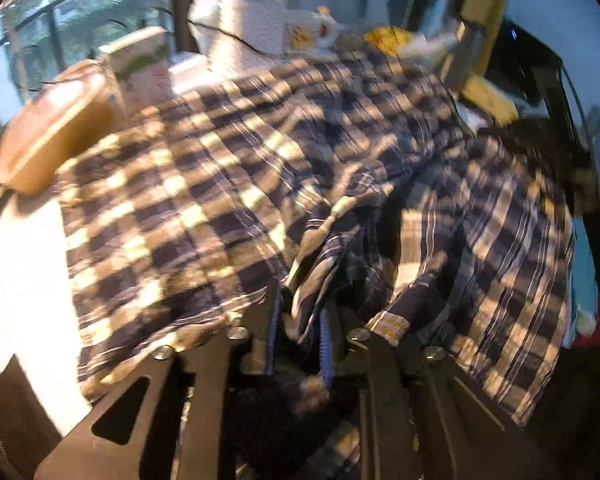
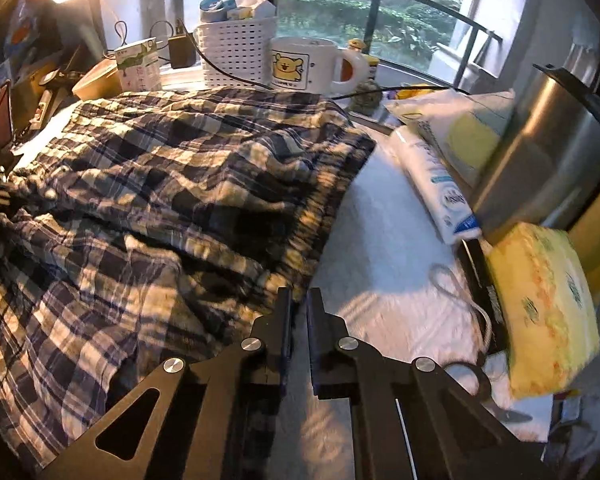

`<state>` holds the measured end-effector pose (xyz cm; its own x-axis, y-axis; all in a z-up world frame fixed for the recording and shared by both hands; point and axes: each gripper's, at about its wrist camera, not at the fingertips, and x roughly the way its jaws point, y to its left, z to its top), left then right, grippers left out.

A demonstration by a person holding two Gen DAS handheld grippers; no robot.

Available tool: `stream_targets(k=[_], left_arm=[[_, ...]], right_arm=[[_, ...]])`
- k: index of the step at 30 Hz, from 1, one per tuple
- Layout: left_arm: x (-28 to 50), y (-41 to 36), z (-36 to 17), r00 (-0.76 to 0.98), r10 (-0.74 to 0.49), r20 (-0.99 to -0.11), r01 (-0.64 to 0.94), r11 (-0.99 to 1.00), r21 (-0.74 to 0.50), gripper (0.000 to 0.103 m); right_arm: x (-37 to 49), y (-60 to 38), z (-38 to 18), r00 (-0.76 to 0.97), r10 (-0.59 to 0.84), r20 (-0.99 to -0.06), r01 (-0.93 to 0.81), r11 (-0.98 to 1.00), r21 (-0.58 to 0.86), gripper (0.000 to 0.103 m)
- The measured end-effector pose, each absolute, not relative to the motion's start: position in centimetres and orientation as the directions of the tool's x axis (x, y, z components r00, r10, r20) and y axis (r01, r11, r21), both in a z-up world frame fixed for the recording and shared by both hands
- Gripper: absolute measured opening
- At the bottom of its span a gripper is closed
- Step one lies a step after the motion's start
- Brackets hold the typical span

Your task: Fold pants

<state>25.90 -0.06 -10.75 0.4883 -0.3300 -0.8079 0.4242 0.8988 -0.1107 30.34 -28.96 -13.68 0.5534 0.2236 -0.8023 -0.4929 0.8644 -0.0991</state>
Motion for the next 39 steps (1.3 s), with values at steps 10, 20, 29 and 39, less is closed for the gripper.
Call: stream_targets(k=[10,20,29,39], left_arm=[[19.2,3.1,-7.9,0.624,-0.289,-0.726,0.31,0.944,-0.11,0.055],[12.1,4.7,-10.8,0.643,-0.207,-0.737,0.204,0.974,-0.095,0.055],[6.2,5.9,-11.7,0.693,-0.201,-0.692,0.137,0.979,-0.148,0.067],[1.7,2.6,-11.9,0.71,-0.22,-0.668,0.199,0.974,-0.11,0.078]], right_arm=[[23.6,-30.8,-9.5,0.638,0.227,-0.736,-0.456,0.882,-0.124,0.008],[17.9,-31.1,-9.3,0.672,0.225,-0.706,-0.433,0.893,-0.127,0.087],[14.6,-30.5,-10.3,0.686,0.2,-0.699,-0.409,0.901,-0.144,0.087],[11.1,-30.0,-9.3,0.699,0.247,-0.671,-0.402,0.912,-0.083,0.087]])
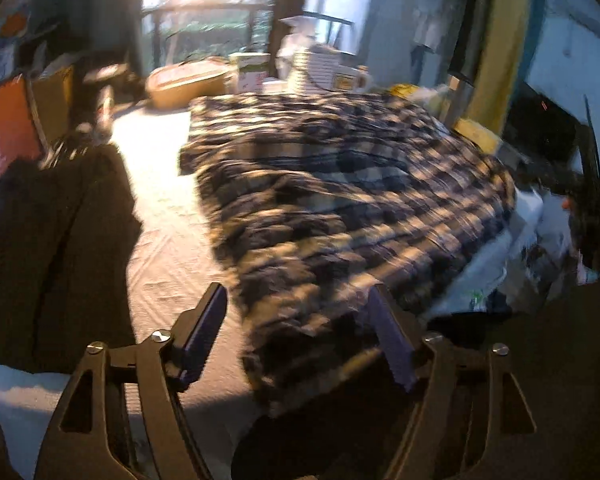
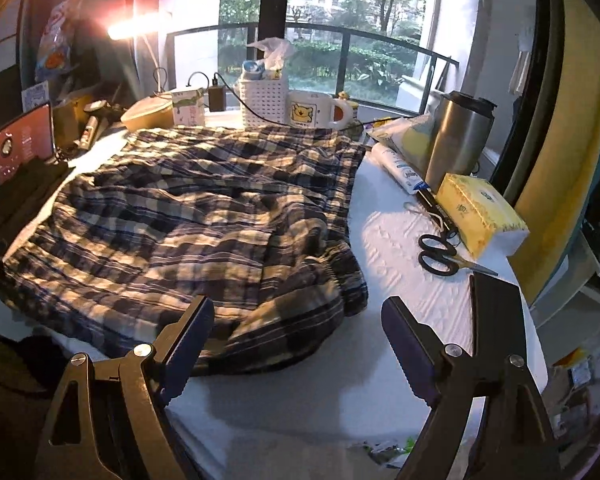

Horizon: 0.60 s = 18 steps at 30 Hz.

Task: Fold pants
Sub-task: 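Smooth the plaid garment with both open grippers pressing on it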

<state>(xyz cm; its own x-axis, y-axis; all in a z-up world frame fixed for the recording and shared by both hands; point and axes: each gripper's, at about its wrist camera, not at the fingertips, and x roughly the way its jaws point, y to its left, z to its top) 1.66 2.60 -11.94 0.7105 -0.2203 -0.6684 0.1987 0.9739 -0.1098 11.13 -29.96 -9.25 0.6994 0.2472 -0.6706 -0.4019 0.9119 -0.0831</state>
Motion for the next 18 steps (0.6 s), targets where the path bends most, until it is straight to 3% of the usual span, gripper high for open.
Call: stream_targets(k=[3,7,18], left_arm=[[1.2,0.0,-12.0,0.722,-0.169,-0.671,0.239,0.971,0.012,0.084],[1.4,-1.3,-12.6,0.693,-0.203,-0.691,0.297,0.955,0.017,0.085],[1.7,-1.3,-16.3,0.643,-0.031,-0.765,0.263,0.947,0.183,0.085]], right_arm=[[10.4,-29.9,-8.8,0.706,0.25,-0.662,-0.402,0.912,-0.084,0.087],[10.2,-30.0,-8.5,0.712,0.253,-0.655,-0.394,0.916,-0.074,0.087],[10.6,-29.4,-9.1,0.696,0.266,-0.666,-0.409,0.911,-0.063,0.087]])
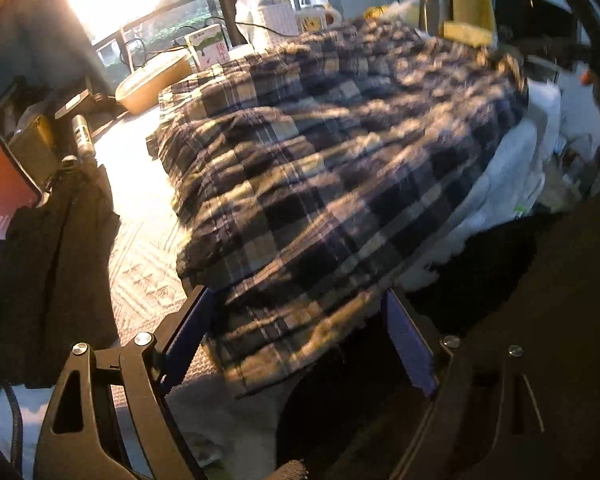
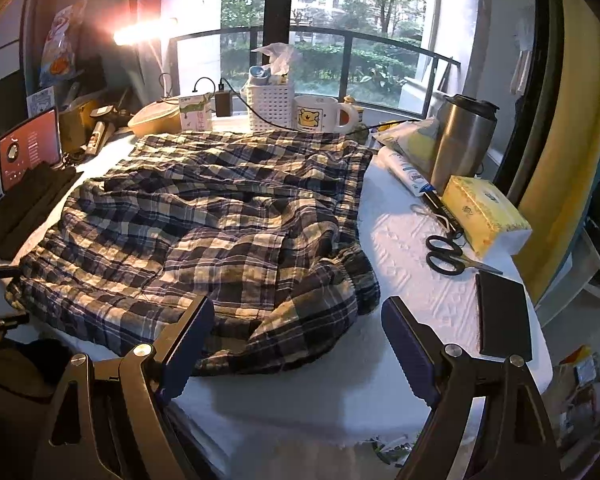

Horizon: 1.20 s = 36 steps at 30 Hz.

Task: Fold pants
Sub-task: 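Smooth the plaid garment with both open grippers pressing on it, then grasp the plaid garment's edge with the left gripper while the right gripper grasps another edge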

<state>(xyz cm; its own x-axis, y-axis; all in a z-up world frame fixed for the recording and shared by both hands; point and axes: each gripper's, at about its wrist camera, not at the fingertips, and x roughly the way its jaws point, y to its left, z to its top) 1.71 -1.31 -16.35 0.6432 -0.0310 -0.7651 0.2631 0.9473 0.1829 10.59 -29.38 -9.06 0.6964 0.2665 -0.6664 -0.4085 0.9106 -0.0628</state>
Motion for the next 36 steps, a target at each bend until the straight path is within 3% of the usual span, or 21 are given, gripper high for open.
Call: stream_targets(k=[3,9,14,16,23,30,36], left_arm=[[1.7,-1.5,-16.5,0.639,-0.015,-0.769,0.278,0.937,0.212,0.085],[1.6,-0.3,-15.9,0.632,-0.08,-0.771,0.291,0.946,0.14,0.079],[1.6,1.4,-15.2,0.636,-0.142,-0.759,0.277,0.96,0.053,0.054],[1.7,1.9,-14.9,0.638,-0.159,-0.753,0.263,0.965,0.019,0.029],[2.4,2.9,-14.2,0.653,-0.192,-0.732,0.211,0.975,-0.067,0.007],[3.4,3.3,-13.3,0.691,-0.197,-0.695,0.178,0.979,-0.1,0.006],[4.2,3.3,-13.7,0.707,-0.175,-0.685,0.157,0.984,-0.09,0.006]], right_arm=[[10.6,-29.2,-9.2,0.694,0.27,-0.667,-0.411,0.91,-0.059,0.087],[10.8,-29.5,-9.7,0.688,0.258,-0.678,-0.401,0.914,-0.06,0.087],[11.1,-30.5,-10.3,0.701,0.189,-0.687,-0.359,0.927,-0.112,0.087],[11.1,-31.1,-10.5,0.705,0.165,-0.69,-0.342,0.931,-0.127,0.087],[11.2,-33.3,-11.6,0.704,0.109,-0.702,-0.304,0.939,-0.158,0.087],[11.1,-31.1,-14.0,0.706,0.011,-0.708,-0.371,0.857,-0.357,0.087],[11.1,-27.0,-15.5,0.759,0.068,-0.647,-0.461,0.758,-0.462,0.087]])
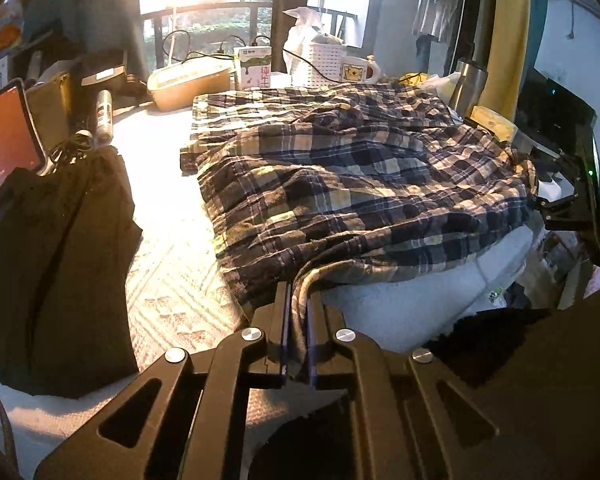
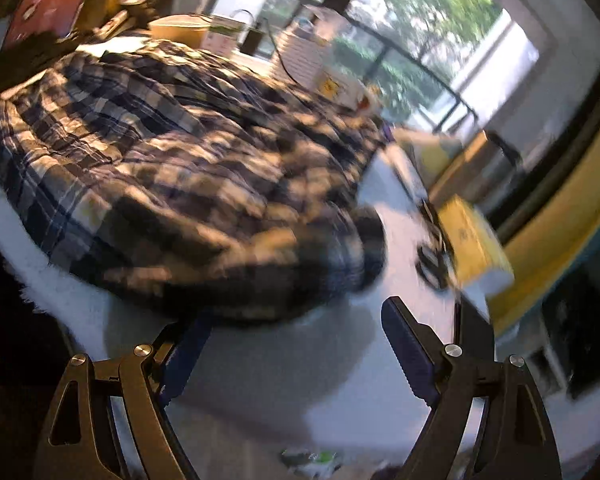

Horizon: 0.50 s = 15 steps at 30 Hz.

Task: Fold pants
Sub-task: 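Grasp the plaid garment's edge with the left gripper while the right gripper grasps another edge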

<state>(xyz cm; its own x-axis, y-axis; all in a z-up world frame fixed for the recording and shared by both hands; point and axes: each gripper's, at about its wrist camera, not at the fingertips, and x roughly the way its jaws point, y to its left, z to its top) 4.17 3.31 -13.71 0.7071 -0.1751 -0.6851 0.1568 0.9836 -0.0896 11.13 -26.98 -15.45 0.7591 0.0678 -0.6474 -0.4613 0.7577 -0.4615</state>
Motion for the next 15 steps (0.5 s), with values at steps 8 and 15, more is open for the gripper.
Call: stream_targets(k=[8,15], left_arm=[[4.6,2.7,-15.2,0.686,-0.158,-0.71,0.147,0.986,-0.079,0.006],[4.4,2.2,-15.3,0.697,-0.139,-0.703,0.171,0.985,-0.025,0.006]], right_arm=[[14.5,-27.8,-15.4,0.71,0.175,-0.682,-0.488,0.821,-0.298,0.087],[14.9,-28.7,-15.1,0.668,0.31,-0.676,-0.512,0.851,-0.117,0.028]])
